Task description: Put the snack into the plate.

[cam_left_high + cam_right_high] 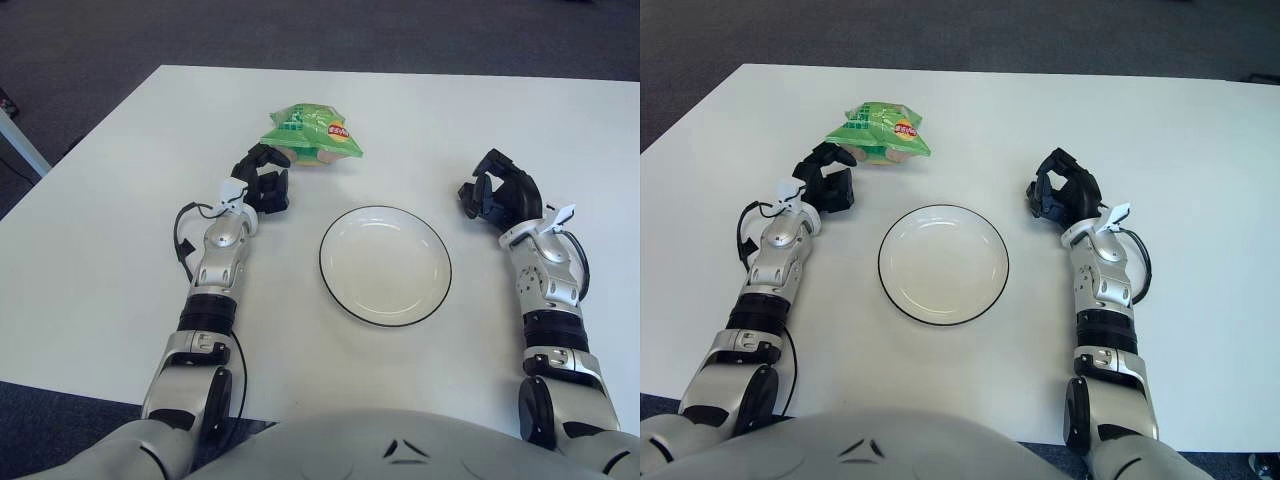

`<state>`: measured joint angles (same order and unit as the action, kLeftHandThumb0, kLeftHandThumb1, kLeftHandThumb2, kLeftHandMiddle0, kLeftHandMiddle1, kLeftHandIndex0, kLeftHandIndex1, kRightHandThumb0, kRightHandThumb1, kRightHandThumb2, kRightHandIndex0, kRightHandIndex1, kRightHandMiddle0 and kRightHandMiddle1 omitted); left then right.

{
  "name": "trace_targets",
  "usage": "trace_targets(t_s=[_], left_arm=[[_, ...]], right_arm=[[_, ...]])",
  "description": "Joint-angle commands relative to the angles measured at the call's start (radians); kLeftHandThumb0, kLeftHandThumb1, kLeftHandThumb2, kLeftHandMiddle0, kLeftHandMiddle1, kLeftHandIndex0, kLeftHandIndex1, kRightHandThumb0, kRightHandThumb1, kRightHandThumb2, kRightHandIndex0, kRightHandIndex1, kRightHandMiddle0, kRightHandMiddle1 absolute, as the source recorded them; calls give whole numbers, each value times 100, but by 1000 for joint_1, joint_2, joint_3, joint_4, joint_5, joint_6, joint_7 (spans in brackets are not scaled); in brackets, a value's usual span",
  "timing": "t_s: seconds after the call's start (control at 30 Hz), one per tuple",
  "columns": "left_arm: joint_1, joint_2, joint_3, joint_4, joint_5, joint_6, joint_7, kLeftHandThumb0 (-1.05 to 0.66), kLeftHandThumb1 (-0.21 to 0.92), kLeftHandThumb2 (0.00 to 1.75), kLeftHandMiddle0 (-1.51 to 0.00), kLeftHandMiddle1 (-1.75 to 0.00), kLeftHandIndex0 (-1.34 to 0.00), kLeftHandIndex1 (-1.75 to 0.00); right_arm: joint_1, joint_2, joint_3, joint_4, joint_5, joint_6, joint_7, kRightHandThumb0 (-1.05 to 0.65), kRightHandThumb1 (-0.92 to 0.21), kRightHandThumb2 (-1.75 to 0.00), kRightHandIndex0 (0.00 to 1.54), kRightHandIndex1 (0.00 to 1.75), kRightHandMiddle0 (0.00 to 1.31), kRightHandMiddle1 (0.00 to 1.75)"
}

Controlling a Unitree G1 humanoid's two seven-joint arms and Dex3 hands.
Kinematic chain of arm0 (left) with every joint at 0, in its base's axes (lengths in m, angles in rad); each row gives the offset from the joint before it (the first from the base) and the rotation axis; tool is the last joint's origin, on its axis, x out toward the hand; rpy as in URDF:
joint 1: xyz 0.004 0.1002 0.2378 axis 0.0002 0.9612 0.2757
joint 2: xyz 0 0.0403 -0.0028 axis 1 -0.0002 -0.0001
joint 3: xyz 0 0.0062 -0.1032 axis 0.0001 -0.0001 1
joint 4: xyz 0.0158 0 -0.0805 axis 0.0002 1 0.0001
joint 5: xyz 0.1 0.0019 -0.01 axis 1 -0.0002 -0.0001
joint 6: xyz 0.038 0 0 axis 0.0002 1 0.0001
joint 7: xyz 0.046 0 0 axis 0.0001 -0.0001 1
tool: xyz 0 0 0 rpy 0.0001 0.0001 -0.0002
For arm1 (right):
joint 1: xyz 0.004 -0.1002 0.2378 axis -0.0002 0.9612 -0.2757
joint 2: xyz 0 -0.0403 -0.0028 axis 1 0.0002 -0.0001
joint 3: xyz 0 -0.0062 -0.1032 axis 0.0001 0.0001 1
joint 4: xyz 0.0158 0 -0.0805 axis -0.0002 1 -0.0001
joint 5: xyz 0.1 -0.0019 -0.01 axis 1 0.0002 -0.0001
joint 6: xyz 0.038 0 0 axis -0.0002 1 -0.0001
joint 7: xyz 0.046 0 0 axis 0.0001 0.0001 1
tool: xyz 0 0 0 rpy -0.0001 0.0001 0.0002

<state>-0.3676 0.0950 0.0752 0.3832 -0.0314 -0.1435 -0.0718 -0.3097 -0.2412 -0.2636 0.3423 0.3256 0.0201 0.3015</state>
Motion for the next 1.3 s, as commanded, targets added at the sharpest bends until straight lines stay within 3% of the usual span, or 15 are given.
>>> trace_targets(t_s=[0.0, 0.77, 1.03, 1.27], left_arm=[[63, -6, 2, 22, -7, 13, -3, -45, 42, 119, -109, -175, -53, -175], [69, 3, -9, 28, 19, -36, 4, -45, 42, 119, -111, -175, -53, -175], [80, 17, -32, 63, 89, -185, 39, -44, 45, 115, -112, -175, -51, -175], [79, 55, -66, 119, 199, -364, 111, -44, 45, 115, -114, -175, -50, -175]], right_arm=[[38, 22, 5, 30, 3, 34, -1, -46, -37, -125, 128, 175, 57, 175], [41, 37, -2, 29, 3, 0, -24, -46, -38, -124, 127, 175, 56, 175], [44, 45, -2, 29, 2, -22, -24, -46, -39, -123, 127, 175, 56, 175], [47, 44, 3, 19, -3, -11, -34, -46, -40, -122, 126, 175, 55, 175]])
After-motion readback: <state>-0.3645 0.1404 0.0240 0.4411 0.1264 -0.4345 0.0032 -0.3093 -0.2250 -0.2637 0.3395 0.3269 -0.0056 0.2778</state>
